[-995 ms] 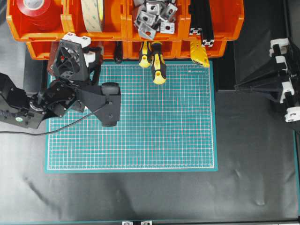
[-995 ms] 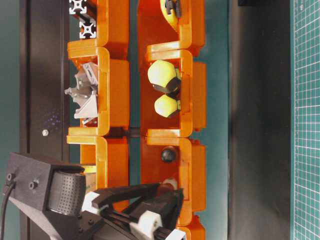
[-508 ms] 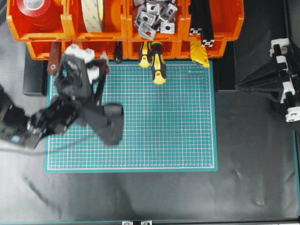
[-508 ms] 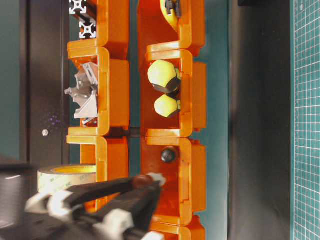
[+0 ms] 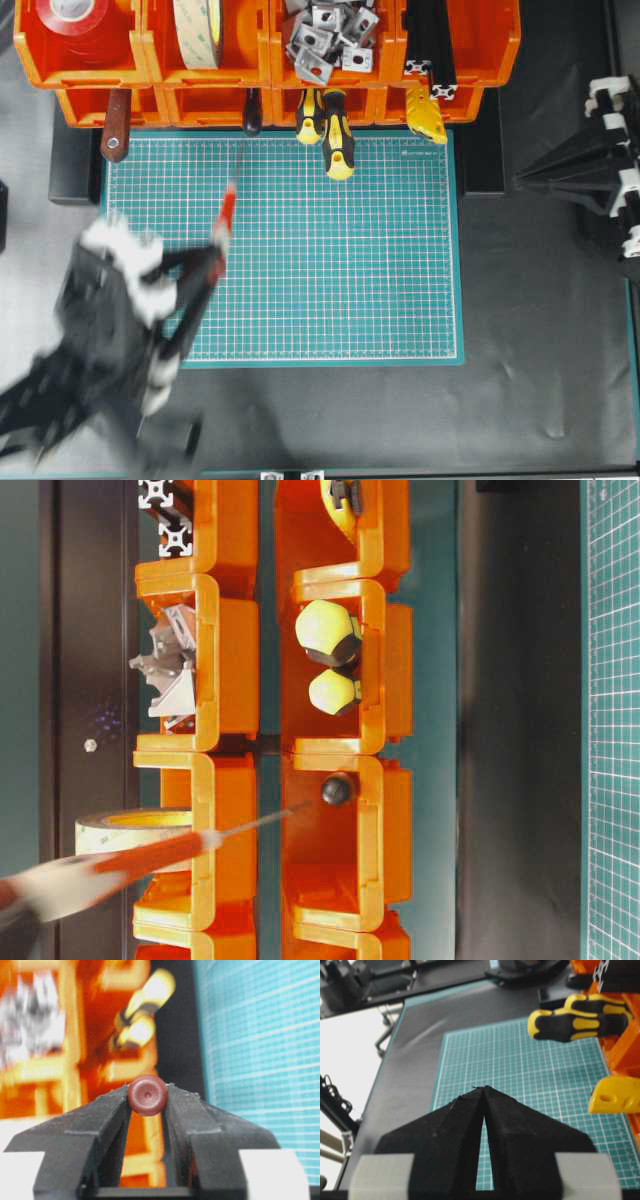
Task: Pick red screwdriver from container rack with left arm.
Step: 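Pull the red screwdriver out of the rack toward the mat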
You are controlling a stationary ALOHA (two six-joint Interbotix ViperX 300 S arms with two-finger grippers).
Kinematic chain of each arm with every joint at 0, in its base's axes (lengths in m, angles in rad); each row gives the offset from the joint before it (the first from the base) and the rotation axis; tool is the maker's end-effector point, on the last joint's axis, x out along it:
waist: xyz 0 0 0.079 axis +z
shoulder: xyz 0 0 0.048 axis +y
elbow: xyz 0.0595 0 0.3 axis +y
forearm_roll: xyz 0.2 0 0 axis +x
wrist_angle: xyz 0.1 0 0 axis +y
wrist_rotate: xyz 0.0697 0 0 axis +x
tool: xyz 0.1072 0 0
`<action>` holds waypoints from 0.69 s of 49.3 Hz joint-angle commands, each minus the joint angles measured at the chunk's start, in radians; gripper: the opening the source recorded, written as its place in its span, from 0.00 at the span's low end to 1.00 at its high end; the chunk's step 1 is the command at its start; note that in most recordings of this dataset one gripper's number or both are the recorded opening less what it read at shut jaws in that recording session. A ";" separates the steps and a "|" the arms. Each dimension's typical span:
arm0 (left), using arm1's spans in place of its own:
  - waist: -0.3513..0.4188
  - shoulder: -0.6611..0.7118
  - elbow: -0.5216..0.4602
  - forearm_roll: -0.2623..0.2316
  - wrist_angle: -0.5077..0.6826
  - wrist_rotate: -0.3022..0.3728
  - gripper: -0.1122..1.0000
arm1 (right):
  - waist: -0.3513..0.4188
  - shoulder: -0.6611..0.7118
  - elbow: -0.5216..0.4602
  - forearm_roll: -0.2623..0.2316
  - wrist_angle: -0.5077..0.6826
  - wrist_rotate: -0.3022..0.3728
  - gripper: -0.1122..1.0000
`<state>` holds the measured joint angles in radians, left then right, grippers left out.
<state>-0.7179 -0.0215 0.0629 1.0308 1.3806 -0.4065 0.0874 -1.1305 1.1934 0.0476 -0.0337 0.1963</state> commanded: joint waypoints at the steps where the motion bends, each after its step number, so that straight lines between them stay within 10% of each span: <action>1: -0.054 0.011 -0.058 0.003 0.000 0.035 0.31 | -0.003 -0.011 -0.018 0.005 0.002 0.002 0.10; 15: -0.071 0.032 -0.006 0.003 -0.052 0.100 0.31 | -0.003 -0.031 -0.014 0.014 -0.021 0.002 0.10; 34: 0.075 0.034 0.202 0.003 -0.474 0.106 0.31 | -0.003 -0.037 -0.018 0.054 -0.034 0.074 0.10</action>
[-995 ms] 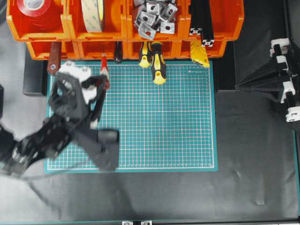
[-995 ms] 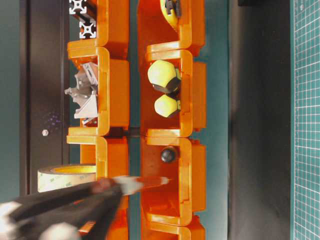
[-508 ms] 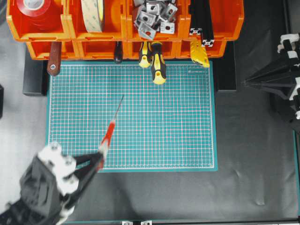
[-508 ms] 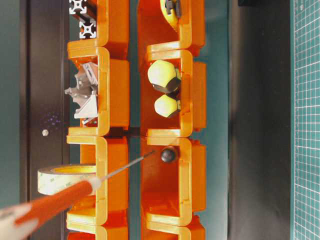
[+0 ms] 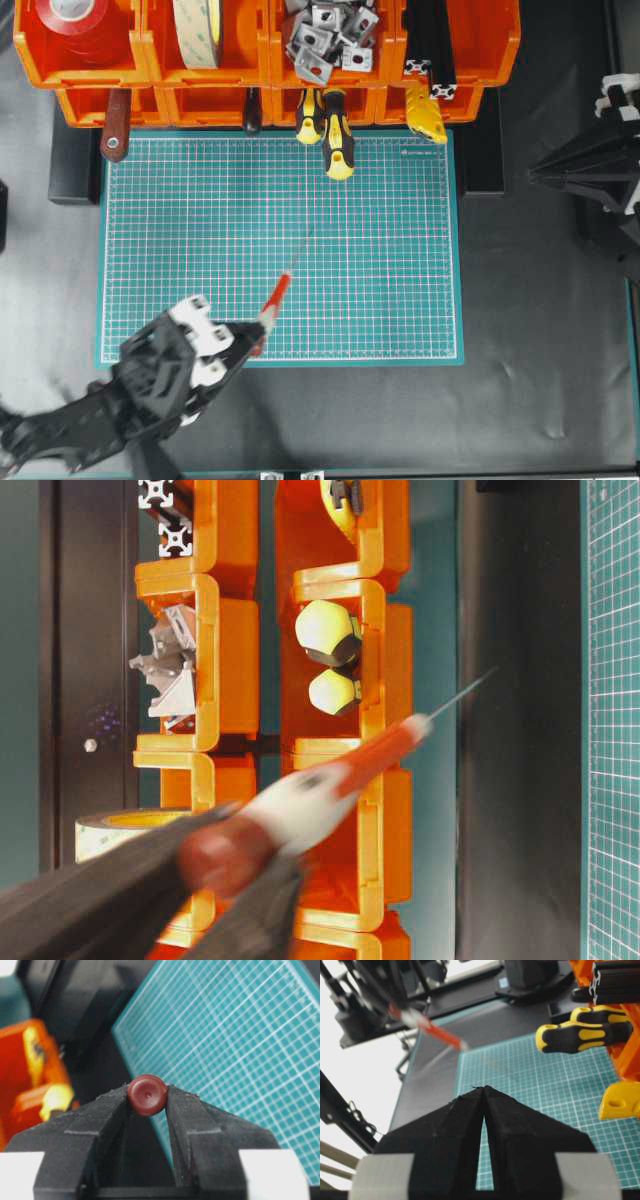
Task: Pick red screwdriver from container rack with left arm.
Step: 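Pull the red screwdriver out of the rack toward the mat, then lower the red screwdriver onto the mat and open the left gripper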
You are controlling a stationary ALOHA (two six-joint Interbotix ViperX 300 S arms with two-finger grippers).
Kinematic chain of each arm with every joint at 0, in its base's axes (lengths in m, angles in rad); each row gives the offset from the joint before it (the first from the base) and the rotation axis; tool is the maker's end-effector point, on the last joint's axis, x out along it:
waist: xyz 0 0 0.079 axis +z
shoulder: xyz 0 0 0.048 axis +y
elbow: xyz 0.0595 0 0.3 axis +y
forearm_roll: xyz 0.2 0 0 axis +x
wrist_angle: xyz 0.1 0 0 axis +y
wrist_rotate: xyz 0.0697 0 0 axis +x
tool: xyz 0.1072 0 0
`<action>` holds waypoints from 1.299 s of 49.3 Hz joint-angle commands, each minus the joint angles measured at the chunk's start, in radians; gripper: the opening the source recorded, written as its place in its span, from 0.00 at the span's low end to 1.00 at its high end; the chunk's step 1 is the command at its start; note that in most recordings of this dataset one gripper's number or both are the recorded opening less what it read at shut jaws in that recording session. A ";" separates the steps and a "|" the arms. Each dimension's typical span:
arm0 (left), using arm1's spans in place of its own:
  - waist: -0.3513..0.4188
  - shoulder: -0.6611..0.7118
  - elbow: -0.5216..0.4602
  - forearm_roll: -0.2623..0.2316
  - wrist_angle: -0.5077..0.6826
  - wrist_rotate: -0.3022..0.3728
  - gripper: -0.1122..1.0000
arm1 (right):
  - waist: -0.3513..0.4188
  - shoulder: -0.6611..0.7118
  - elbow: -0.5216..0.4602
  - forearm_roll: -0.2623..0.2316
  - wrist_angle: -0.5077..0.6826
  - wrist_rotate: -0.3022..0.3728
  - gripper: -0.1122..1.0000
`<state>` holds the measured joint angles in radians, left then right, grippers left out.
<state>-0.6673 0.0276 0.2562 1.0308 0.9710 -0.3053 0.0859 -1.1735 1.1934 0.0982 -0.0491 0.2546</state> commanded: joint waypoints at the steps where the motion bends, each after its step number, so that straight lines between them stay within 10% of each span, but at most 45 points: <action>1: 0.032 -0.014 0.014 0.003 -0.077 0.005 0.31 | -0.002 0.005 -0.018 0.003 -0.018 0.018 0.10; 45: 0.201 0.048 0.083 0.003 -0.249 0.000 0.31 | -0.003 -0.005 -0.020 0.003 -0.009 0.023 0.10; 57: 0.213 0.051 0.115 0.003 -0.301 -0.029 0.77 | -0.003 -0.005 -0.020 0.003 0.018 0.023 0.10; 64: 0.210 0.046 0.127 0.003 -0.305 -0.109 0.84 | -0.003 -0.005 -0.020 0.003 0.020 0.023 0.10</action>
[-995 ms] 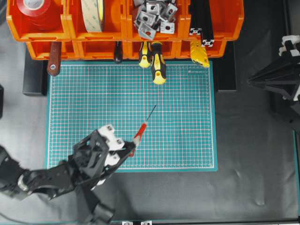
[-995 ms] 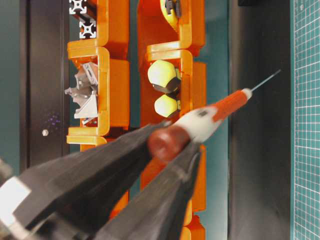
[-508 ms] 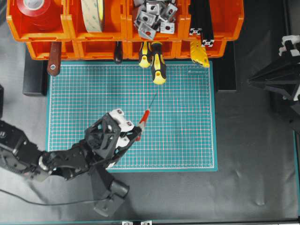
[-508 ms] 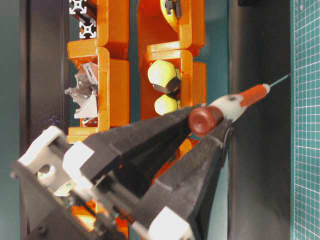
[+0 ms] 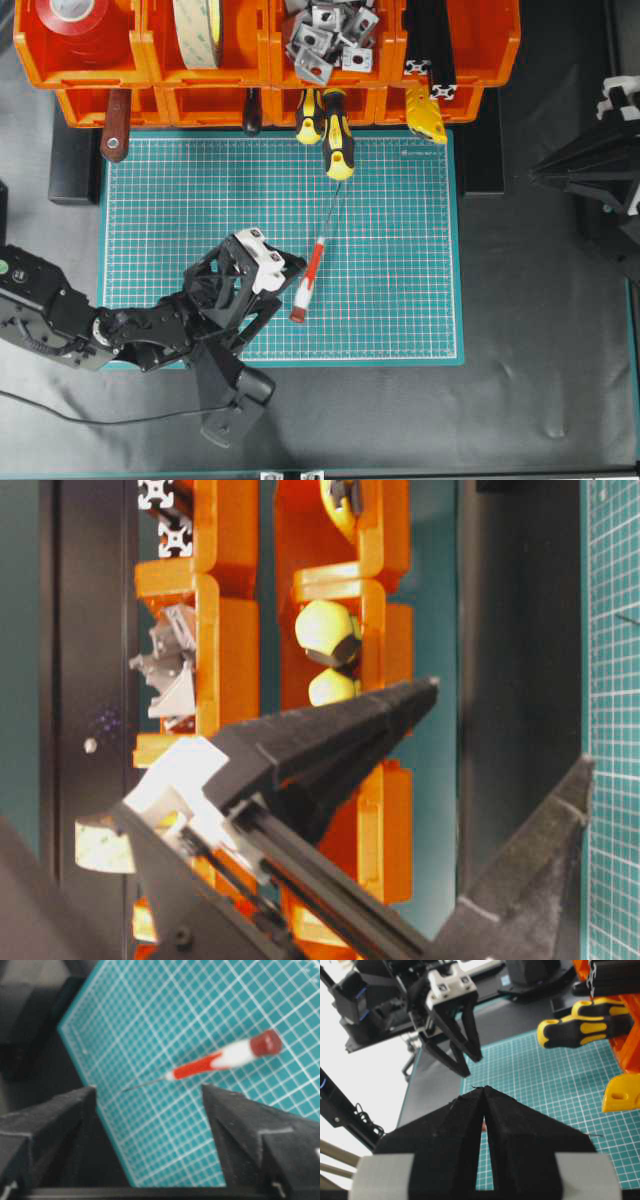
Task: Pick red screwdriver from container rack with left arm.
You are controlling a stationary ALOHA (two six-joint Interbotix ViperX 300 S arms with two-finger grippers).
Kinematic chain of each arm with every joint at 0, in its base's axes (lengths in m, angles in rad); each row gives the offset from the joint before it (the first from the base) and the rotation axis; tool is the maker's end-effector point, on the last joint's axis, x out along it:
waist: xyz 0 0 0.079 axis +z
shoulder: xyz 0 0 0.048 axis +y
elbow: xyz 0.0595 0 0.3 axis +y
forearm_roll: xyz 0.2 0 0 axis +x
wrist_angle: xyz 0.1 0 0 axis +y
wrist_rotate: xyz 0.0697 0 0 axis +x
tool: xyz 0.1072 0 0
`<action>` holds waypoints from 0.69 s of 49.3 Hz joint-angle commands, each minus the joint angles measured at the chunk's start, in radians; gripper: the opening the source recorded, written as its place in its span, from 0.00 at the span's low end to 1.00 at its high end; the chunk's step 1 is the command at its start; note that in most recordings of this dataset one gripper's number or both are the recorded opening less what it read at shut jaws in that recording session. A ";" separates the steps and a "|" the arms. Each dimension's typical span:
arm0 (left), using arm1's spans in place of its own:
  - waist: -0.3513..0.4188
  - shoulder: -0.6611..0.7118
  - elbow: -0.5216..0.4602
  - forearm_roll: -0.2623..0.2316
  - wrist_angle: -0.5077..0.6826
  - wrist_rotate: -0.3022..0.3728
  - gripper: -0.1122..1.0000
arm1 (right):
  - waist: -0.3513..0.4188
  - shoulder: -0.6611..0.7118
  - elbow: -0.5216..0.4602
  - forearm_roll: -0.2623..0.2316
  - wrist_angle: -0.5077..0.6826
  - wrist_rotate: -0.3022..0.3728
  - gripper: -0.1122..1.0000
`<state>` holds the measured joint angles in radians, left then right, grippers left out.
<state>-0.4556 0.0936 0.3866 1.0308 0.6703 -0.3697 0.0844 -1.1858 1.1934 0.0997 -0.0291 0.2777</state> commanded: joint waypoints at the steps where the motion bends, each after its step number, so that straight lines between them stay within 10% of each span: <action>1: -0.003 -0.020 0.000 0.002 -0.005 -0.063 0.83 | -0.002 0.008 -0.020 0.002 0.000 0.000 0.10; 20: -0.049 -0.172 0.086 0.003 0.000 -0.532 0.83 | -0.002 0.008 -0.020 0.000 0.000 -0.002 0.10; 34: -0.074 -0.426 0.215 0.003 -0.009 -0.673 0.83 | -0.002 0.002 -0.023 -0.002 -0.005 -0.006 0.10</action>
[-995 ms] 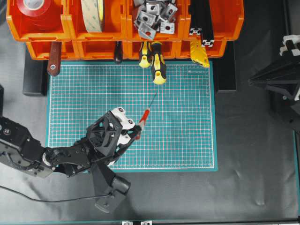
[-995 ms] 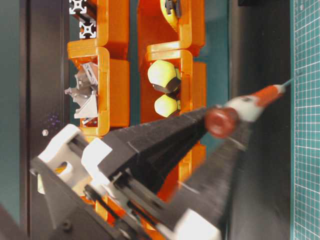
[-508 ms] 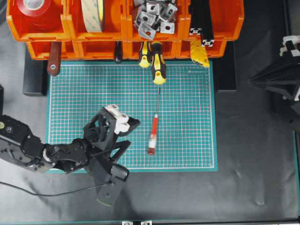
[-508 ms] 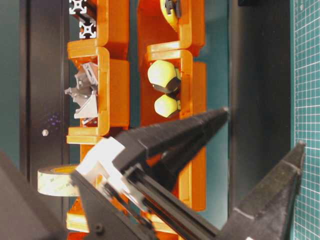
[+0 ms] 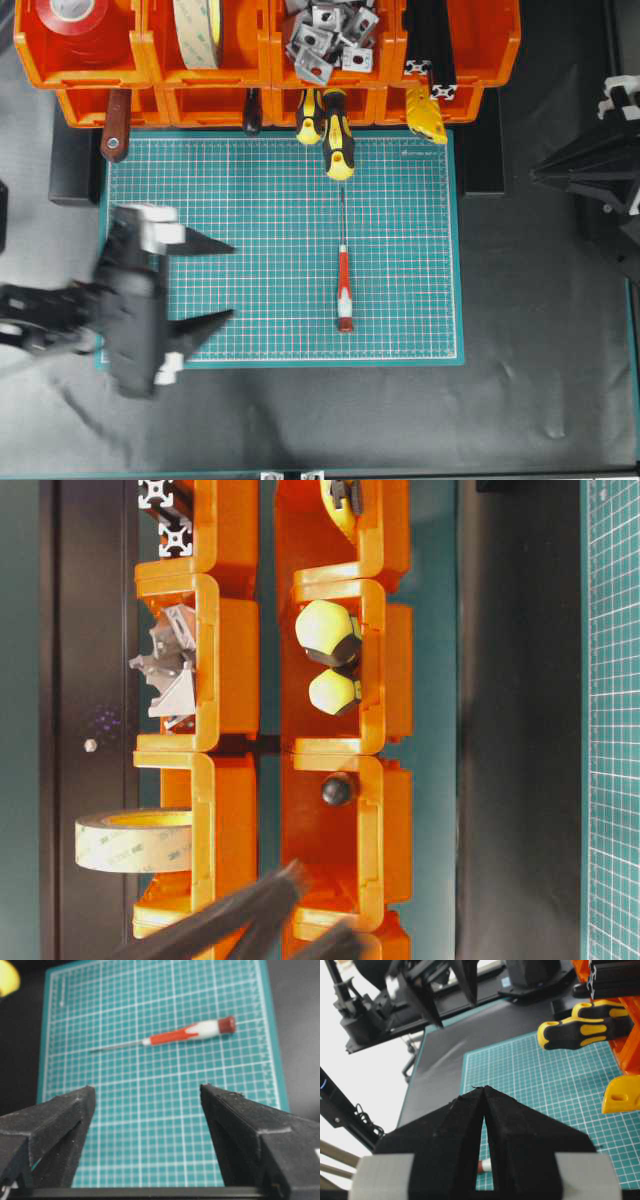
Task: Pick red screwdriver from container rack with left arm.
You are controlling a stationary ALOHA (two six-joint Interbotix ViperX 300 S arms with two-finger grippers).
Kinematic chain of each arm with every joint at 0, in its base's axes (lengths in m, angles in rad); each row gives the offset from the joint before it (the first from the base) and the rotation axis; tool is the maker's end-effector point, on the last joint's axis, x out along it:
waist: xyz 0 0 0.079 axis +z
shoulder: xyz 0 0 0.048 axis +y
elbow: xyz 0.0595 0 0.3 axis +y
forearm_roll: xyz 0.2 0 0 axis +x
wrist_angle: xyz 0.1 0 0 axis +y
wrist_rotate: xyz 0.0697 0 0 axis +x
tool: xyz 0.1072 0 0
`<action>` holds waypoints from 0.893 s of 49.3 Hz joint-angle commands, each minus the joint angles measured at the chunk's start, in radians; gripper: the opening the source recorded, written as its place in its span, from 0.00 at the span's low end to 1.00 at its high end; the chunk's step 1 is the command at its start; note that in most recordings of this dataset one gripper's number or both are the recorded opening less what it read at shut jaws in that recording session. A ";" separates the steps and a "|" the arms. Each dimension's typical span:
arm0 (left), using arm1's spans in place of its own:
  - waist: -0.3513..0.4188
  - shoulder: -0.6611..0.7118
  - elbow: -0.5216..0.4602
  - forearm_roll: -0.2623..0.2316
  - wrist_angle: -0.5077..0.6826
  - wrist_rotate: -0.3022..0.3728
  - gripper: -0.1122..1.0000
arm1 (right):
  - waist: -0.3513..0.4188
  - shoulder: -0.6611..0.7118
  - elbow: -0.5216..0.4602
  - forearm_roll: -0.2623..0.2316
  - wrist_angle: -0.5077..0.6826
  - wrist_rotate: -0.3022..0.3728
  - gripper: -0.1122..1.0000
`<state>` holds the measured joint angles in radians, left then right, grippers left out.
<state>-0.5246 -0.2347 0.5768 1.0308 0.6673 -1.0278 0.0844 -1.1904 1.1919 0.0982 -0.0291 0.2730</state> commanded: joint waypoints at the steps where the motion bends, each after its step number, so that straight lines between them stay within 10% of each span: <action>1: -0.005 -0.118 0.035 0.003 -0.009 -0.021 0.83 | -0.002 0.006 -0.021 0.000 -0.005 -0.002 0.10; 44: 0.069 -0.808 0.347 0.003 -0.083 -0.052 0.83 | -0.002 0.002 -0.025 -0.021 -0.064 -0.005 0.10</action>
<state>-0.4587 -1.0308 0.9235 1.0308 0.6013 -1.0769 0.0844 -1.1934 1.1919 0.0782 -0.0706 0.2684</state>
